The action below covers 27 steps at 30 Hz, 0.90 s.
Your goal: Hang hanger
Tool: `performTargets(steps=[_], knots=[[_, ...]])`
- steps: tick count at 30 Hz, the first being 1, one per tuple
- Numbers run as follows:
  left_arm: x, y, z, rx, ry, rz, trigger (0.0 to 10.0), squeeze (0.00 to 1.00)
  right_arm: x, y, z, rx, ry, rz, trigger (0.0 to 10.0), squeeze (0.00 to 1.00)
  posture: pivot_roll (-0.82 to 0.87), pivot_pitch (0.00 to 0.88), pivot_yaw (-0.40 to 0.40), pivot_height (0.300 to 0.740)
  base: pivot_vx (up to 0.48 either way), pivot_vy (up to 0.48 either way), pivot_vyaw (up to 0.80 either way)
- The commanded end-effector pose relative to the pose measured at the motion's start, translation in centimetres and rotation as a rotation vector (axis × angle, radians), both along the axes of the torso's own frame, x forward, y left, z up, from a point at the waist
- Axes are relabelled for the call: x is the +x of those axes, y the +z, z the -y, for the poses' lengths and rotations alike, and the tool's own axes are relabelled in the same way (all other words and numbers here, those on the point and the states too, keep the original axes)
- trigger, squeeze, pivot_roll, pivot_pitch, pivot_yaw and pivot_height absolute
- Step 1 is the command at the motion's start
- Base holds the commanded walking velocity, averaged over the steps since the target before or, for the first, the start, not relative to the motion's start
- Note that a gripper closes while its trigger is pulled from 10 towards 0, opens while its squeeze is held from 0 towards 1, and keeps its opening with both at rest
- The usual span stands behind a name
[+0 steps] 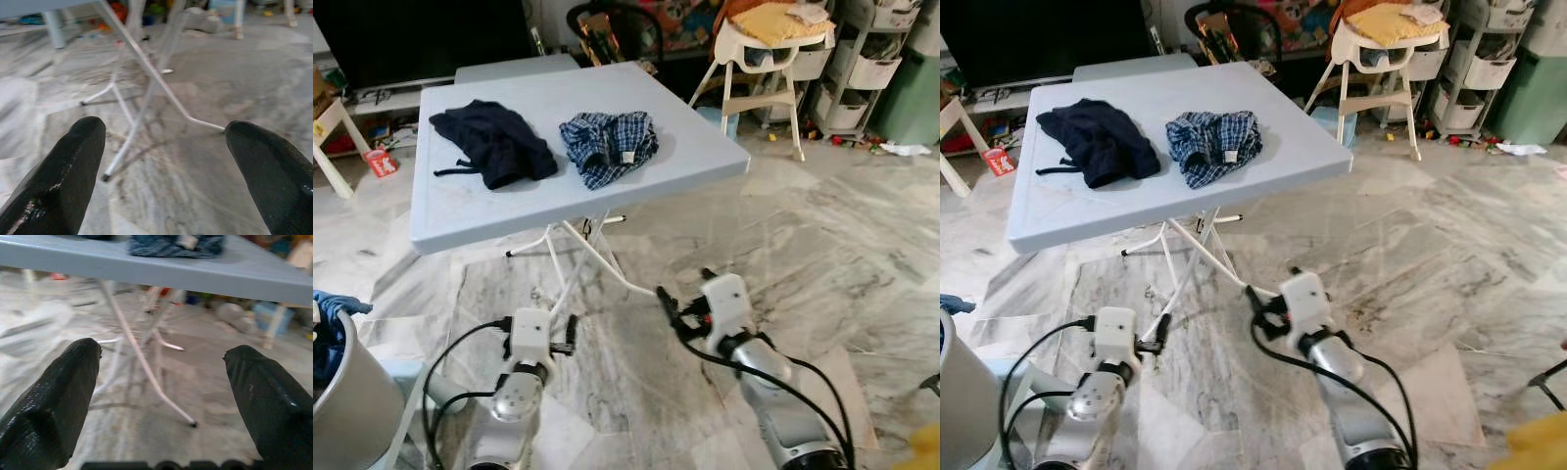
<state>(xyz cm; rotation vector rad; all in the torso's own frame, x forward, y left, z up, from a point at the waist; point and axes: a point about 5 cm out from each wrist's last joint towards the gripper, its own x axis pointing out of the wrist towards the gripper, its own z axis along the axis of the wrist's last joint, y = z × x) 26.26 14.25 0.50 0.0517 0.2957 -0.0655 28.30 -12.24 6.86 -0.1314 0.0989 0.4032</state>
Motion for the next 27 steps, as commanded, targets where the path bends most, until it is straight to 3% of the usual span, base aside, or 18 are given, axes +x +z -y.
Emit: performTargets(steps=[1,8,12,16,27], knots=[[0.2,0.7,-1.8,0.039,0.012,0.023,10.0,0.00,0.0,0.1,0.0,0.011,-0.020,0.015,10.0,0.00,-0.10,0.000,0.009,0.740,0.000,0.371,0.00],[-1.1,1.3,-3.5,0.069,0.018,0.046,10.0,0.00,-0.4,-0.5,2.2,-0.011,-0.107,0.004,10.0,0.00,-0.08,0.000,0.010,0.740,0.000,0.373,0.00],[-2.9,2.2,-4.1,0.085,0.010,0.074,10.0,0.00,-1.1,-0.9,4.8,-0.016,-0.210,-0.007,10.0,0.00,-0.07,0.000,0.011,0.740,0.000,0.371,0.00],[-4.1,2.7,-4.5,0.093,0.023,0.078,10.0,0.00,-1.7,-1.4,6.0,-0.006,-0.247,-0.033,10.0,0.00,-0.06,0.000,0.007,0.740,0.000,0.371,0.00],[-4.4,2.8,-4.7,0.093,0.036,0.049,10.0,0.00,-1.1,-1.1,4.7,0.015,-0.209,-0.027,10.0,0.00,-0.05,0.000,-0.003,0.740,0.000,0.374,0.00]])
